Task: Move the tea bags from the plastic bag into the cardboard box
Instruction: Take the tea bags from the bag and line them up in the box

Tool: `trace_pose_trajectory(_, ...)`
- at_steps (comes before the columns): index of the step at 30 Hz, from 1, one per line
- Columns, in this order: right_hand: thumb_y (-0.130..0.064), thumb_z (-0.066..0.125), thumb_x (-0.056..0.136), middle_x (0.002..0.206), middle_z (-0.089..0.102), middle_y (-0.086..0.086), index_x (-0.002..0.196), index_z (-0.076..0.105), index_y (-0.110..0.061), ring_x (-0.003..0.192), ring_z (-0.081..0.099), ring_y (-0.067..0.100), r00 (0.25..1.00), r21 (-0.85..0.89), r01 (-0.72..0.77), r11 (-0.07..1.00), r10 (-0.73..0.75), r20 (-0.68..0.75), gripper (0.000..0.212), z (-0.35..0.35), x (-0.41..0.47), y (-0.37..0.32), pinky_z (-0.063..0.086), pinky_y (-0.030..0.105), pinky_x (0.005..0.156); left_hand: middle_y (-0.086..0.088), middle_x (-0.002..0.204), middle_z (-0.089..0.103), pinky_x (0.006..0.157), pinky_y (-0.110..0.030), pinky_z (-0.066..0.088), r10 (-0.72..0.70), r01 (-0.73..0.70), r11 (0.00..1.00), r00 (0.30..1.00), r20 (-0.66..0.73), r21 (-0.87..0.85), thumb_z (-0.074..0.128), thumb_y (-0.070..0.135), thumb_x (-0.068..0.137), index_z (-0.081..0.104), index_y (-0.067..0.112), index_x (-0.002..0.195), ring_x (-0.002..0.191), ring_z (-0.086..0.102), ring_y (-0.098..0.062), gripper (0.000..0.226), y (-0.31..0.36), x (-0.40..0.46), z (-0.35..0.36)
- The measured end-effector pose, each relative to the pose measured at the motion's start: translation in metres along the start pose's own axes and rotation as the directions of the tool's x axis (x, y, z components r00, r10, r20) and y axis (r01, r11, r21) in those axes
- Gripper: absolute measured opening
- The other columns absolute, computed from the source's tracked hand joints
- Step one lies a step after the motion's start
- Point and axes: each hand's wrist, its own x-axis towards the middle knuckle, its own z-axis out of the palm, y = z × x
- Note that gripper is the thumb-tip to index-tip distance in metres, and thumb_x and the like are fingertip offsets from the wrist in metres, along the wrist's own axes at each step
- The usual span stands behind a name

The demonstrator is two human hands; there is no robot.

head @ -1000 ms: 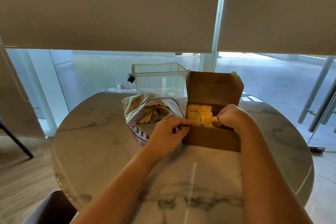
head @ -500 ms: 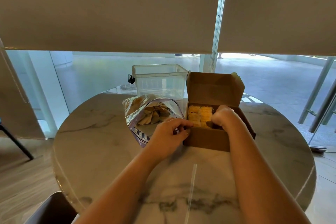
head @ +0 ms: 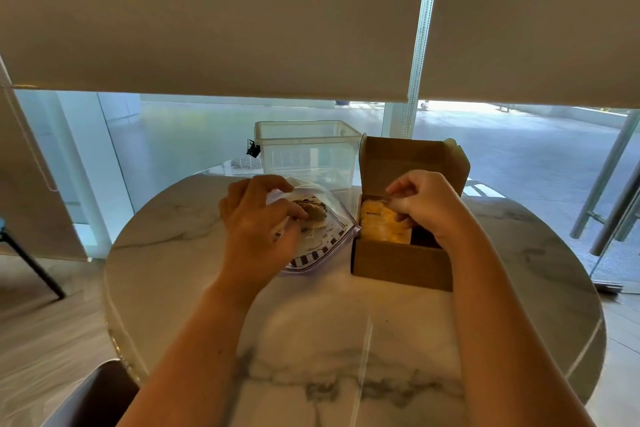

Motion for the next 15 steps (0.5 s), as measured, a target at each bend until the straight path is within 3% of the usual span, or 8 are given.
trace_pose_trajectory(3,-0.008,0.066,0.084,0.081,0.068,0.002,0.091,0.062,-0.018,0.06,0.066,0.012,0.971,0.182,0.066,0.981,-0.105,0.214,0.013,0.013,-0.017,-0.031,0.056,0.019,0.057,0.0,0.109,0.061,0.083,-0.029,0.027,-0.052,0.053,0.998,0.999,-0.015,0.034,0.054,0.013,0.075,0.074,0.018,0.085,0.109,0.043,-0.021,0.023,-0.01,0.0,-0.002)
trace_pose_trajectory(7,-0.006,0.058,0.09,0.1,0.069,0.004,0.108,0.061,-0.015,0.085,0.07,0.017,0.876,0.021,0.172,0.985,-0.163,0.455,0.02,0.055,-0.024,-0.049,0.058,0.028,0.078,0.007,0.109,0.056,0.088,-0.021,0.043,-0.205,0.208,0.965,0.978,0.033,-0.162,0.049,-0.009,0.075,0.069,0.009,0.107,0.106,0.048,-0.013,0.041,-0.009,0.0,-0.004)
trace_pose_trajectory(9,-0.008,0.054,0.091,0.116,0.063,0.006,0.119,0.058,-0.015,0.102,0.062,0.018,0.849,-0.147,0.303,0.942,-0.197,0.49,0.029,0.082,-0.014,-0.048,0.05,0.029,0.09,0.011,0.108,0.055,0.087,-0.02,0.045,-0.259,0.267,0.939,0.964,0.065,-0.218,0.046,-0.006,0.076,0.067,0.011,0.11,0.103,0.051,-0.011,0.043,-0.006,0.001,-0.006)
trace_pose_trajectory(11,-0.01,0.053,0.091,0.127,0.056,0.008,0.126,0.054,-0.014,0.111,0.052,0.018,0.842,-0.276,0.397,0.875,-0.228,0.489,0.036,0.107,0.001,-0.044,0.041,0.025,0.092,0.013,0.107,0.057,0.086,-0.014,0.043,-0.282,0.292,0.923,0.956,0.078,-0.251,0.045,-0.003,0.077,0.067,0.013,0.11,0.102,0.053,-0.01,0.043,-0.003,0.003,-0.007)
trace_pose_trajectory(15,-0.011,0.053,0.086,0.137,0.037,0.012,0.132,0.04,-0.009,0.128,0.034,0.029,0.882,-0.39,0.432,0.813,-0.29,0.373,0.048,0.14,0.027,-0.035,0.035,0.038,0.106,0.005,0.109,0.064,0.091,-0.012,0.041,-0.302,0.304,0.909,0.952,0.052,-0.286,0.049,-0.008,0.082,0.069,0.01,0.108,0.106,0.055,-0.011,0.037,-0.004,0.004,-0.01)
